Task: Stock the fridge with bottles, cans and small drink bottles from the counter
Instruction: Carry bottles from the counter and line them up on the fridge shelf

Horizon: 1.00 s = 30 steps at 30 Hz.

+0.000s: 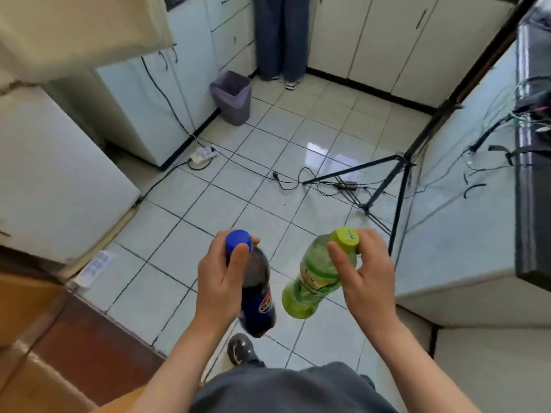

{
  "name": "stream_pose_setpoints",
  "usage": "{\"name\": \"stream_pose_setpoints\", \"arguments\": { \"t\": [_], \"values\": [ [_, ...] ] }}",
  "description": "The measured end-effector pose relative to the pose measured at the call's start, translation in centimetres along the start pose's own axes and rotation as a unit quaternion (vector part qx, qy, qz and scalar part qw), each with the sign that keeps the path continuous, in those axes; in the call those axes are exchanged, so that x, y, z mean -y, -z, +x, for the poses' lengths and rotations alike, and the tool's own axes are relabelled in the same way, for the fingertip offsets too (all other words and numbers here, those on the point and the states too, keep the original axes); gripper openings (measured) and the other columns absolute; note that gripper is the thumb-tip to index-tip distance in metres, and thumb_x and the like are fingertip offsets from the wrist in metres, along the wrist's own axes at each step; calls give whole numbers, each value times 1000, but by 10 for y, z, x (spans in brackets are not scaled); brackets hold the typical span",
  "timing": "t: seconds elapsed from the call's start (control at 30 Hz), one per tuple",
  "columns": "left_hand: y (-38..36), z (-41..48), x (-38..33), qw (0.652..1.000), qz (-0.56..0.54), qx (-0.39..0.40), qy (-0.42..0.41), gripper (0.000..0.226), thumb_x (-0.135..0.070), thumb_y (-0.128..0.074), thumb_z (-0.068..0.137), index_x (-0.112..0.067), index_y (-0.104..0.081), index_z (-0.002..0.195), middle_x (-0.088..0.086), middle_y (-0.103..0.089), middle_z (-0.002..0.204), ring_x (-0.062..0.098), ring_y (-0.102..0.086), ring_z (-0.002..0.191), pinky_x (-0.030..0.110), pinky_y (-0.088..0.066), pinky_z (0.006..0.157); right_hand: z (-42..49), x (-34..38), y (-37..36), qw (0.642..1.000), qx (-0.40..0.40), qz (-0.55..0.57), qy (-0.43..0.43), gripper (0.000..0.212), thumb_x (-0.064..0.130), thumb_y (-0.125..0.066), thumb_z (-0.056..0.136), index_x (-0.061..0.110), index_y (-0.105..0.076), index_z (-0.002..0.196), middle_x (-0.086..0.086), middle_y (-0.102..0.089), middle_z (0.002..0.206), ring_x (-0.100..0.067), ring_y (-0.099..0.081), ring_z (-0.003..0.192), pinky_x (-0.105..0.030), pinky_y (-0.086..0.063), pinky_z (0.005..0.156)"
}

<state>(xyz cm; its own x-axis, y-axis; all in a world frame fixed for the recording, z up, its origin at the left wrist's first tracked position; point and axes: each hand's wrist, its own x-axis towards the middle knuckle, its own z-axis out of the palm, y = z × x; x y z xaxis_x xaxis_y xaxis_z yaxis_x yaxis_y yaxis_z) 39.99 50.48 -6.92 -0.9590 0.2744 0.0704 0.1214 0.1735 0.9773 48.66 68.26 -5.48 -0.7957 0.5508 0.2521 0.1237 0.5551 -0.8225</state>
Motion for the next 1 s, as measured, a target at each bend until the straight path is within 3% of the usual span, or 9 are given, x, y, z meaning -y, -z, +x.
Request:
{"name": "stream_pose_setpoints", "arguments": {
  "t": [0.17,0.3,0.5,0.6,0.7,0.87,1.0],
  "values": [
    [99,37,19,997,43,-64,-24,61,-76,-35,82,-22,-59,94,-23,-65,97,-3,-60,86,6,-41,75,25,47,-89,998,39,17,35,25,44,-51,86,19,-56,85,1,-54,84,-19,-50,83,-17,-36,75],
    [159,62,36,990,21,-138,3,54,-75,-37,83,-27,-59,94,-25,-65,96,-4,-59,89,6,-41,78,52,81,-147,995,79,34,49,25,43,-51,85,19,-56,84,1,-54,85,-21,-49,84,-22,-38,75],
    [233,96,73,963,-17,-265,48,51,-52,-41,86,-7,-61,96,-22,-67,95,-6,-59,91,3,-39,79,100,124,-254,980,173,36,92,27,48,-51,81,22,-56,83,3,-52,86,-17,-47,86,-20,-36,76],
    [275,124,90,947,-19,-312,67,47,-52,-42,85,-11,-63,95,-16,-68,95,-2,-60,90,5,-41,79,131,146,-323,967,220,42,121,31,50,-49,81,20,-57,82,4,-52,85,-18,-48,85,-23,-37,75],
    [330,164,103,930,-5,-358,79,36,-50,-43,85,-21,-62,93,-13,-69,97,2,-62,93,11,-43,83,167,177,-402,951,264,69,147,21,48,-49,82,28,-54,81,10,-51,84,-20,-50,84,-31,-41,74],
    [434,236,109,904,38,-413,100,40,-48,-40,86,-17,-63,95,-18,-67,91,1,-61,86,8,-44,75,226,251,-528,923,314,104,197,9,47,-50,83,39,-47,80,19,-48,83,-11,-47,81,-15,-35,73],
    [502,283,114,884,66,-455,82,42,-44,-39,87,-10,-62,96,-21,-66,90,0,-61,83,6,-43,73,263,308,-608,901,341,125,236,14,47,-49,84,33,-49,81,18,-47,84,-14,-48,83,-14,-34,71]
  ]
}}
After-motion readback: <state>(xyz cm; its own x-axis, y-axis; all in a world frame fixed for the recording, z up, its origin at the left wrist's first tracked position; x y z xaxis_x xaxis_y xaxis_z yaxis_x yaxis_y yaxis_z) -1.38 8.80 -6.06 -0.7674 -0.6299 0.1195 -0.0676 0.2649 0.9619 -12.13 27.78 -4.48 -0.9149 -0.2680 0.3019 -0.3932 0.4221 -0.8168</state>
